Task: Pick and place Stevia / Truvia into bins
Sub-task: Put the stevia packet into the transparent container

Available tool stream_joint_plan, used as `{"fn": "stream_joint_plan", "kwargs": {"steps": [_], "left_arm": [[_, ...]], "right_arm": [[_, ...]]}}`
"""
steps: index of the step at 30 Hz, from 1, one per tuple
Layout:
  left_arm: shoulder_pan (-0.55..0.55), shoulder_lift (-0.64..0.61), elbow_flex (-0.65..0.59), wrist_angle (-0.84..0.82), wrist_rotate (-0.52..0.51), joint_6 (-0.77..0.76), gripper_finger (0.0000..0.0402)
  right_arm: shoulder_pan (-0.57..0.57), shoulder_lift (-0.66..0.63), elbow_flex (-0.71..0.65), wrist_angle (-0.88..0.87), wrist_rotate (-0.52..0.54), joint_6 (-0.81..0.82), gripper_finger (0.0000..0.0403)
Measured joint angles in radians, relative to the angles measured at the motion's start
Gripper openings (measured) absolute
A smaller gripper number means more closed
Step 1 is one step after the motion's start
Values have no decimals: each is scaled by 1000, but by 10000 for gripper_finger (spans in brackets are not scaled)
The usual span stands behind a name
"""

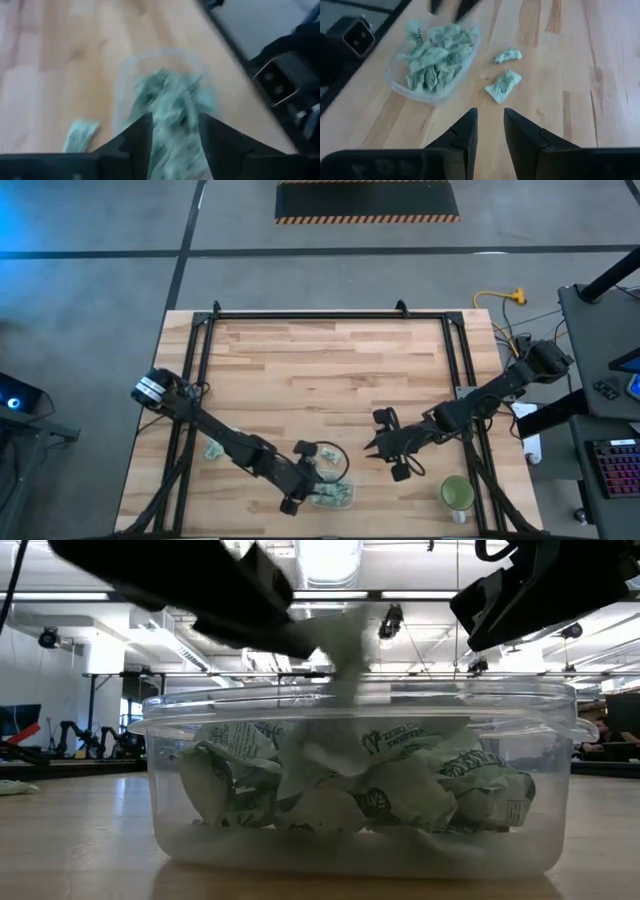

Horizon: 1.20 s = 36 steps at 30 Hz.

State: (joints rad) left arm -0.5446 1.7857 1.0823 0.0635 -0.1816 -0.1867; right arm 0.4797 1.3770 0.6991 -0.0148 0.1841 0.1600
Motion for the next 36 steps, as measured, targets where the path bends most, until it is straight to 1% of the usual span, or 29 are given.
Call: {"fn": "stream_joint_plan", "kwargs": {"steps": [4, 6, 8, 12, 15, 17, 21, 23, 29, 36], "left_arm": [[0, -70, 7, -168, -100, -96, 152], [-2, -108, 7, -251, -158, -151, 152], [-11, -144, 2, -325, -216, -196, 152], [-40, -195, -4, -393, -309, -252, 152], [-60, -206, -13, -399, -349, -253, 152], [-64, -206, -16, -395, -354, -252, 152], [-64, -204, -28, -396, -357, -252, 152], [-64, -204, -37, -396, -357, -253, 152], [-65, -205, -53, -388, -358, -254, 152], [-65, -205, -58, -387, -358, -255, 152]], "right_arm": [[0, 54, -1, 101, -1, -10, 90], [-1, 106, 0, 186, -6, -43, 91], [-7, 153, -1, 218, -9, -90, 90], [-52, 230, 18, 234, -9, -116, 85], [-95, 276, 37, 239, -15, -116, 85], [-126, 310, 54, 244, -61, -115, 88], [-173, 387, 82, 322, -223, -111, 98], [-184, 427, 99, 333, -261, -111, 104], [-187, 511, 159, 327, -268, -111, 122], [-187, 558, 194, 308, -268, -110, 135]]}}
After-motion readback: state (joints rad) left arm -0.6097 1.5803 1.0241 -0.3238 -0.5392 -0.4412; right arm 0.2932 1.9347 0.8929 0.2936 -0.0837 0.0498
